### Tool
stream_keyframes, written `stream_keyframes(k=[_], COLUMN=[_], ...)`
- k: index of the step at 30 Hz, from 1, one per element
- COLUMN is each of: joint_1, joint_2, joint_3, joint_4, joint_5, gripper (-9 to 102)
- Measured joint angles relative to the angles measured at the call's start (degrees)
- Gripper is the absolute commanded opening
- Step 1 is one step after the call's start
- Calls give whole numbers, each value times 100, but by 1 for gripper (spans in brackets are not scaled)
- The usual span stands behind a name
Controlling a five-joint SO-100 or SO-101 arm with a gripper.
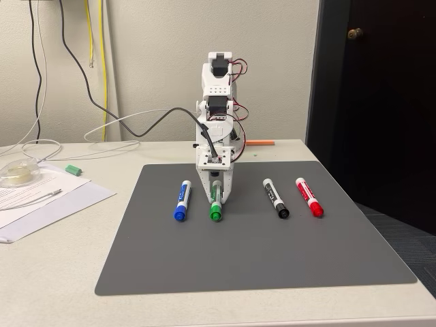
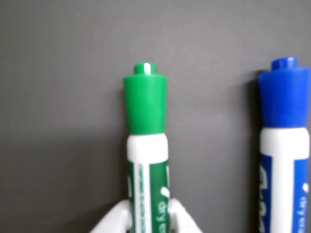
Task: Pick up the green marker.
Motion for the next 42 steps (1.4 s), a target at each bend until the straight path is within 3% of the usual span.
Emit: stream_keyframes(k=[12, 19, 27, 35, 42], joint_1=[0, -149, -598, -923, -835], joint_2=[-35, 369, 1503, 3410, 4614], joint_3=[0, 18, 18, 26, 246], joint_4=[-79, 299, 325, 35, 0], joint_5=[220, 984, 2452, 5783, 7084], gripper=[4, 4, 4, 4, 4])
